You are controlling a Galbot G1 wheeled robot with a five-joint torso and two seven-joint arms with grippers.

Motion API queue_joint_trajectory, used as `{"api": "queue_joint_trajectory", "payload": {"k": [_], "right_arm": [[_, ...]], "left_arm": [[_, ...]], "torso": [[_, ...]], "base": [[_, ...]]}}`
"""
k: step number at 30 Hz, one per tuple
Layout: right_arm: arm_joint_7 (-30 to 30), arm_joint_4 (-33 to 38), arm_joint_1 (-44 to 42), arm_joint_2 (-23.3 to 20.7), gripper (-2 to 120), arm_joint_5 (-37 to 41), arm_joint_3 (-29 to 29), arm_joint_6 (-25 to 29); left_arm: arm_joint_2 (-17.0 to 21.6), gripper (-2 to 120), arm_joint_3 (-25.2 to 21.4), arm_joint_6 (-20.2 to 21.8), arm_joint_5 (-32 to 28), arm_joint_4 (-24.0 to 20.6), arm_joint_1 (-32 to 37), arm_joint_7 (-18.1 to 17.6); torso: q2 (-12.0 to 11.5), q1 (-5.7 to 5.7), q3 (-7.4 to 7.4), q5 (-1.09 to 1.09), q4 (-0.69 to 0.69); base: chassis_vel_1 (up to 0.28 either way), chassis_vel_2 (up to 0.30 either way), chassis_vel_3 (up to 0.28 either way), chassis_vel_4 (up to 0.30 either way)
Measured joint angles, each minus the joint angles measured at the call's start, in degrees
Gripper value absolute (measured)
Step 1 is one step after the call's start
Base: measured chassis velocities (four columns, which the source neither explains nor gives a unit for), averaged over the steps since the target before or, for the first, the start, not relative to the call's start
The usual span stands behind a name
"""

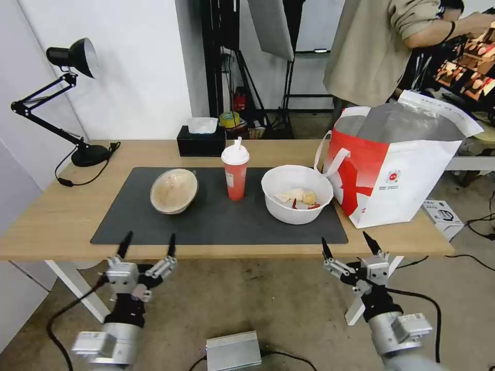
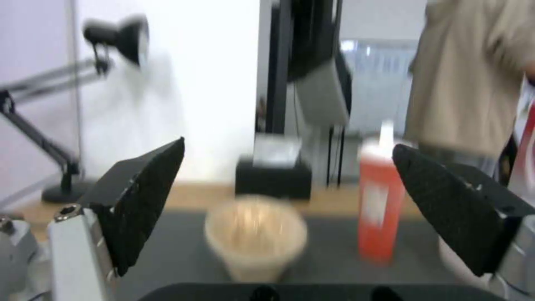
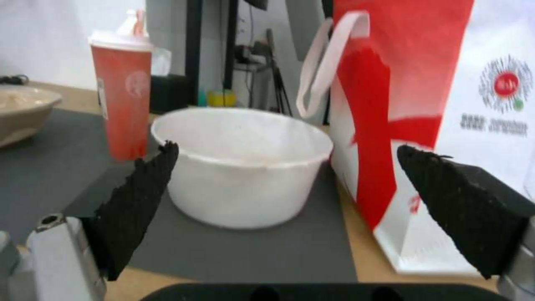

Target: Pick up the trash from the table and place it into the takeout bag.

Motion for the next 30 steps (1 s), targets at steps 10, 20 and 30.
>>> {"api": "queue_joint_trajectory", "payload": {"k": [10,20,30], "right_arm": [[1.60,0.82,2.74,-10.42,100,7.11,1.44,0.14],[2.79,2.94,5.96,-23.21,100,16.20,4.05,-1.63],[0.46,2.62,11.13,-28.44,100,18.56,2.07,-4.75]], "left_arm": [[0.67,100,-0.62,-0.39,-0.96,-2.97,1.16,0.03],[0.89,100,-1.03,-0.24,-0.56,-2.50,1.32,0.69],[-0.01,100,0.70,-0.35,1.50,-1.93,2.34,2.52]], "torso": [[0.00,0.00,0.00,0.01,0.01],[0.00,0.00,0.00,0.02,0.01],[0.00,-0.01,0.00,0.01,0.01]], "base": [[0.000,0.000,0.000,0.000],[0.000,0.000,0.000,0.000],[0.000,0.000,0.000,0.000]]}}
